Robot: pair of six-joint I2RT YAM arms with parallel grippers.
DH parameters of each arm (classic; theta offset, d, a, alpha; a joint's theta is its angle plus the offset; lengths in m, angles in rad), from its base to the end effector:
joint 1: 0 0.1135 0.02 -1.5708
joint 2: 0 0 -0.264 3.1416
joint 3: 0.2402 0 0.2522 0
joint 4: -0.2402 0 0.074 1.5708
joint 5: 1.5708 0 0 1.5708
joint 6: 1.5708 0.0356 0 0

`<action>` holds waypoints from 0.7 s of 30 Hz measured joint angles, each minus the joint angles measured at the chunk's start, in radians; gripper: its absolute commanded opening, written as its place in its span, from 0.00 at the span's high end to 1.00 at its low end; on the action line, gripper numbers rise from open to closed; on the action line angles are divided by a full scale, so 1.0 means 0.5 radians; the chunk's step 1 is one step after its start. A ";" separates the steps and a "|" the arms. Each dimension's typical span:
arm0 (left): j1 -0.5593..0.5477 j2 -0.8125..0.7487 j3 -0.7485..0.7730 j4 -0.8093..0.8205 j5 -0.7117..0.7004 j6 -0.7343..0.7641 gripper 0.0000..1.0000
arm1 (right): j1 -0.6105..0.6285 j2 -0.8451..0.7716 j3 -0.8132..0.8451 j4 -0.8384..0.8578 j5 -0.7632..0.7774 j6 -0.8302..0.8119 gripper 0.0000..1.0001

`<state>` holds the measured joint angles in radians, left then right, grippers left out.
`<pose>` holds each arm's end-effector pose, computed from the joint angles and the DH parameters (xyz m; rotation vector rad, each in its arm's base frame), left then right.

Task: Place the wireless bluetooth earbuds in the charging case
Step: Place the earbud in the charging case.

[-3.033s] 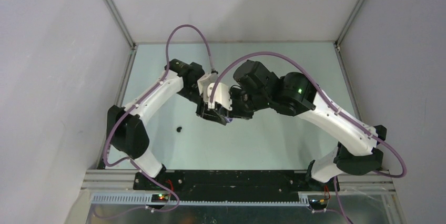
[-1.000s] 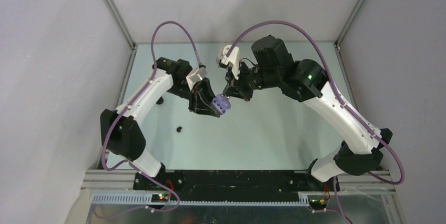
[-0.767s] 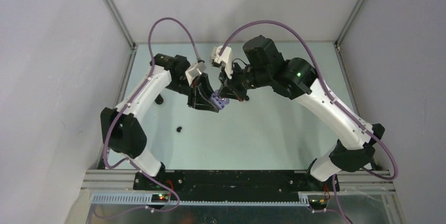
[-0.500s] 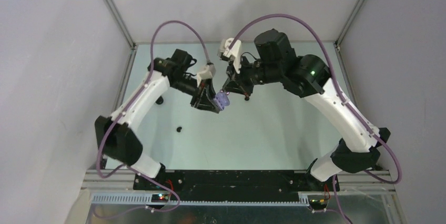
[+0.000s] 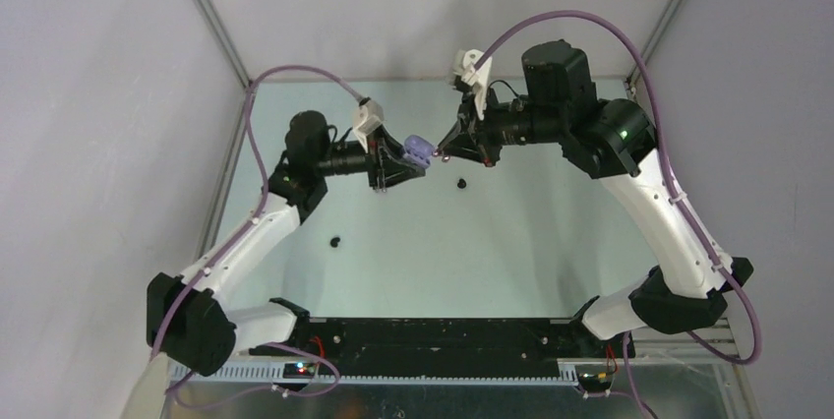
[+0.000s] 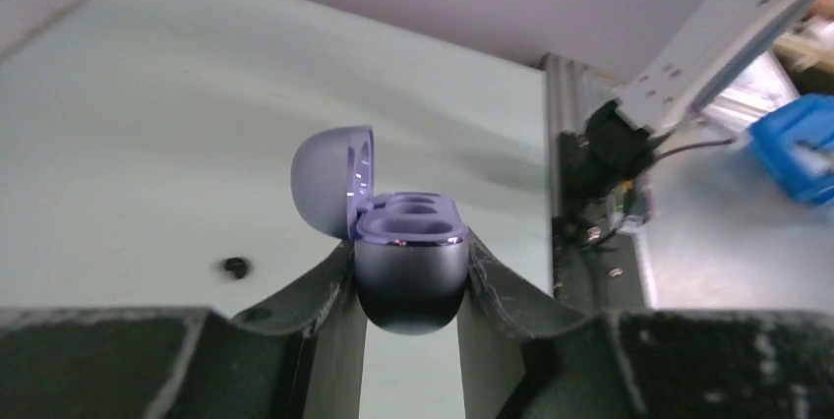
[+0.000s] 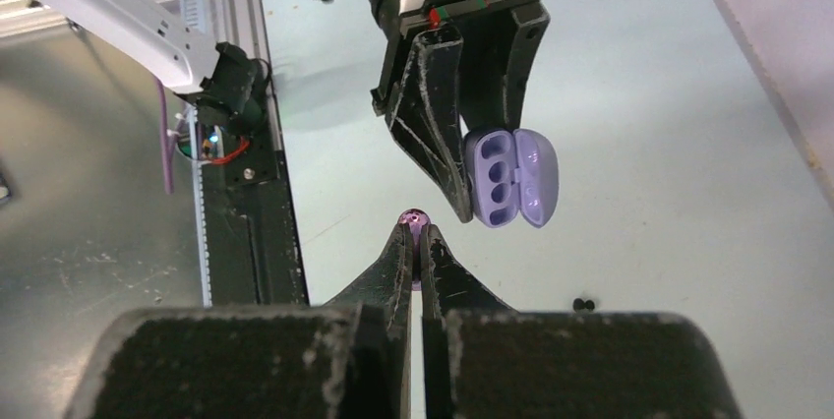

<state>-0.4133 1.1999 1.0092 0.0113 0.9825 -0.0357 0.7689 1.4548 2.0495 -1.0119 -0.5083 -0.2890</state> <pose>0.2340 -0.1349 0.3553 1.0389 1.4898 -1.1732 0.1711 0.1896 0.5201 -1.2976 1.5519 0.8117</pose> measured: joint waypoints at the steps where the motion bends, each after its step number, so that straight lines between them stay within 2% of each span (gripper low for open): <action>1: 0.004 -0.007 -0.111 0.262 0.026 -0.182 1.00 | -0.032 -0.001 -0.010 0.008 -0.050 0.004 1.00; 6: 0.018 -0.010 -0.626 1.563 0.099 -1.028 1.00 | -0.152 -0.002 -0.066 0.069 -0.320 0.040 1.00; 8: 0.020 -0.010 -0.725 1.957 0.110 -1.279 1.00 | -0.155 -0.002 -0.075 0.090 -0.407 0.050 1.00; 11: 0.020 -0.009 -0.747 2.370 0.123 -1.524 1.00 | -0.154 -0.002 -0.098 0.118 -0.521 0.052 1.00; 15: 0.016 -0.010 -0.765 2.702 0.136 -1.680 1.00 | -0.153 -0.006 -0.199 0.174 -0.613 0.053 1.00; 21: -0.006 -0.005 -0.853 2.834 0.156 -1.708 1.00 | -0.115 0.007 -0.291 0.195 -0.677 0.053 1.00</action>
<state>-0.4164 1.1973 0.5827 1.4281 1.0603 -0.8898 0.7113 1.4582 1.9038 -0.9146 -0.8467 -0.2626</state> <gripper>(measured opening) 0.372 0.020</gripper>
